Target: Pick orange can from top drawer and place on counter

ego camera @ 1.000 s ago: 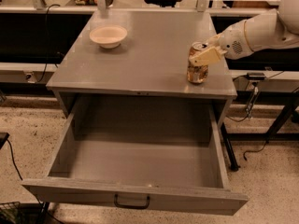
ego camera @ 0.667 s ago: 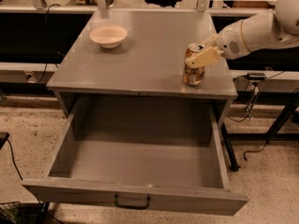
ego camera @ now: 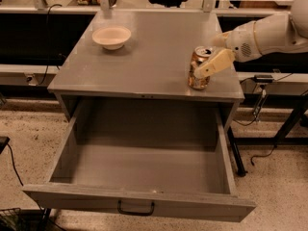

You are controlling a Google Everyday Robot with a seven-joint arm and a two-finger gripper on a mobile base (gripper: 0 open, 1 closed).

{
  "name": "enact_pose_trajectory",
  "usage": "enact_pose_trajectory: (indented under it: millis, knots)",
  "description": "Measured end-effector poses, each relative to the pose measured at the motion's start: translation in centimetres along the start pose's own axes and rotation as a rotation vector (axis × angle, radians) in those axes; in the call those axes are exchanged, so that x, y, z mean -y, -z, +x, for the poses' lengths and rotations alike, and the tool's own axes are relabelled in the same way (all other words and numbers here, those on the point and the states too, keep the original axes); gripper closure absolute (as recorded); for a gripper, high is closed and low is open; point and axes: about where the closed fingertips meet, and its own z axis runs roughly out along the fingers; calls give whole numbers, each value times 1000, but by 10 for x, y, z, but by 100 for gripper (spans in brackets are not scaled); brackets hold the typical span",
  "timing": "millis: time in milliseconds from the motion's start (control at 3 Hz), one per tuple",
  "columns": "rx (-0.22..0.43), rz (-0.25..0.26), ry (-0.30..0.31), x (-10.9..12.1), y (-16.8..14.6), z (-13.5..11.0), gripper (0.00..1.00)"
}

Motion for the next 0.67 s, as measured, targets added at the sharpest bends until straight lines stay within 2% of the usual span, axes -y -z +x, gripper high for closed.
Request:
enact_pose_trajectory:
  millis: [333,667]
  knots:
    - [149,-41,113,-19,46,-22,0]
    - [135,-41,111,-17,38,-20,0]
